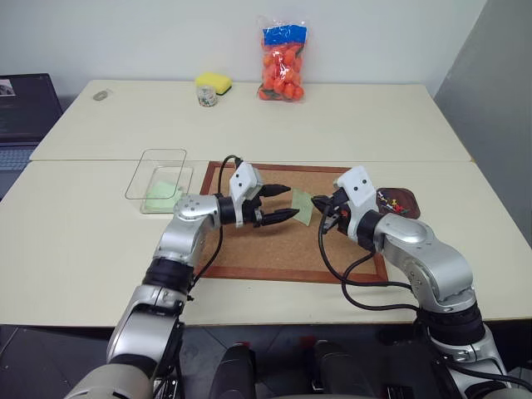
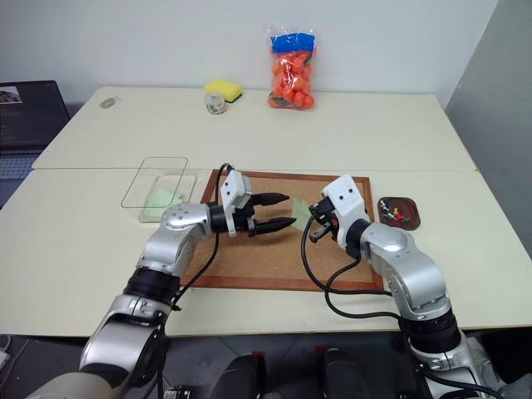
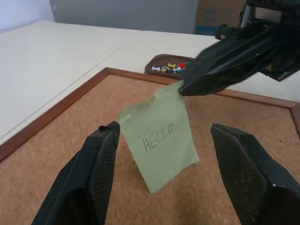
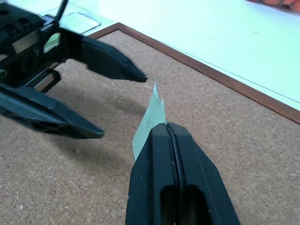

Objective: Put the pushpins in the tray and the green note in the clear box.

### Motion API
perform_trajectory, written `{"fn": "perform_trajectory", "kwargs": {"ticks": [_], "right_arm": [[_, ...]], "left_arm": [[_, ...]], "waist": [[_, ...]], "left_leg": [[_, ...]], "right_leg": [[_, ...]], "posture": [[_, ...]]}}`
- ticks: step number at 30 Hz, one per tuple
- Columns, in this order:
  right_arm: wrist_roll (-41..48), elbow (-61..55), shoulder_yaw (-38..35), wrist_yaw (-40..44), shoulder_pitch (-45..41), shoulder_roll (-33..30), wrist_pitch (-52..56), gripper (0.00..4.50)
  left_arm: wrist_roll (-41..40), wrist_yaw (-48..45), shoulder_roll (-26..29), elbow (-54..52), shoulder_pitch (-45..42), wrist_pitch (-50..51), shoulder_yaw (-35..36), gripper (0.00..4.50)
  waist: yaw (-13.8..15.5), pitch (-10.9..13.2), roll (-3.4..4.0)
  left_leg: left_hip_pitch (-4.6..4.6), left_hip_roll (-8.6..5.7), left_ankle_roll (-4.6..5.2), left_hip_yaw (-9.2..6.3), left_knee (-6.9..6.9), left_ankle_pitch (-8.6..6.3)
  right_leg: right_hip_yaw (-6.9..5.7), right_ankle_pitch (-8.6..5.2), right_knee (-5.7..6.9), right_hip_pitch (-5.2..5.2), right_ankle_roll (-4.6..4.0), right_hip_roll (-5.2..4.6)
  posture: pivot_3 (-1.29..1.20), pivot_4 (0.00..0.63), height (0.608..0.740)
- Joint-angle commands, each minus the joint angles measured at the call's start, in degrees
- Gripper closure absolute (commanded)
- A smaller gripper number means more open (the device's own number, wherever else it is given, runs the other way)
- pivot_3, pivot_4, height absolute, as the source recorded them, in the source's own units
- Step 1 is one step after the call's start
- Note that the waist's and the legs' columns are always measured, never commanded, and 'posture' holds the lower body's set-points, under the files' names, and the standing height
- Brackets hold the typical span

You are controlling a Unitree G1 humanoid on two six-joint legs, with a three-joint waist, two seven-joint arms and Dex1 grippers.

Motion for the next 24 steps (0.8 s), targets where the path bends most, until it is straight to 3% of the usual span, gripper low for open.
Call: {"fn": "perform_trajectory", "kwargs": {"ticks": [1,7,15,18,24], "right_arm": [[0.85,-2.41,0.05,0.96,-0.73,-0.5,-0.44,4.5],[1.3,-3.89,0.91,2.06,-0.28,-1.2,-0.57,4.5],[1.48,-4.47,1.39,2.79,-0.27,-1.62,-0.47,4.5],[1.61,-4.5,1.45,2.66,-0.34,-1.7,-0.4,4.5],[1.94,-4.28,1.23,2.6,-0.45,-1.82,-0.33,4.5]], "left_arm": [[0.69,-1.27,-1.07,7.42,-5.38,-2.26,0.64,1.24],[1.36,-6.43,-0.93,14.27,-8.58,-2.04,-0.1,1.24],[2.06,-9.8,-2.88,13.81,-7.87,-2.34,-1.09,1.24],[2.19,-9.84,-3.1,13.74,-7.74,-2.83,-0.79,1.64],[3.59,-10.93,-1.87,13.42,-6.89,-4.8,-1.35,2.92]], "waist": [[0.0,0.0,0.0],[-0.3,0.0,0.0],[-0.17,0.0,0.0],[-0.16,0.0,0.0],[-0.22,0.0,0.0]], "left_leg": [[-0.02,0.0,0.0,0.0,0.0,0.0],[-0.03,0.0,0.01,0.02,-0.01,-0.01],[-0.05,0.0,0.01,-0.01,0.0,-0.01],[-0.05,0.0,0.01,-0.01,0.01,-0.01],[-0.04,0.0,0.01,-0.02,0.01,-0.01]], "right_leg": [[-0.01,0.0,-0.01,0.0,0.0,0.0],[0.0,0.0,-0.04,-0.02,-0.02,0.01],[-0.02,0.0,-0.02,-0.02,-0.01,0.01],[-0.02,0.0,-0.02,-0.02,-0.01,0.01],[-0.02,0.0,-0.01,-0.02,-0.02,0.01]], "posture": [[0.0,0.15,0.74],[0.0,0.15,0.74],[0.0,0.15,0.74],[0.0,0.15,0.74],[0.0,0.15,0.74]]}}
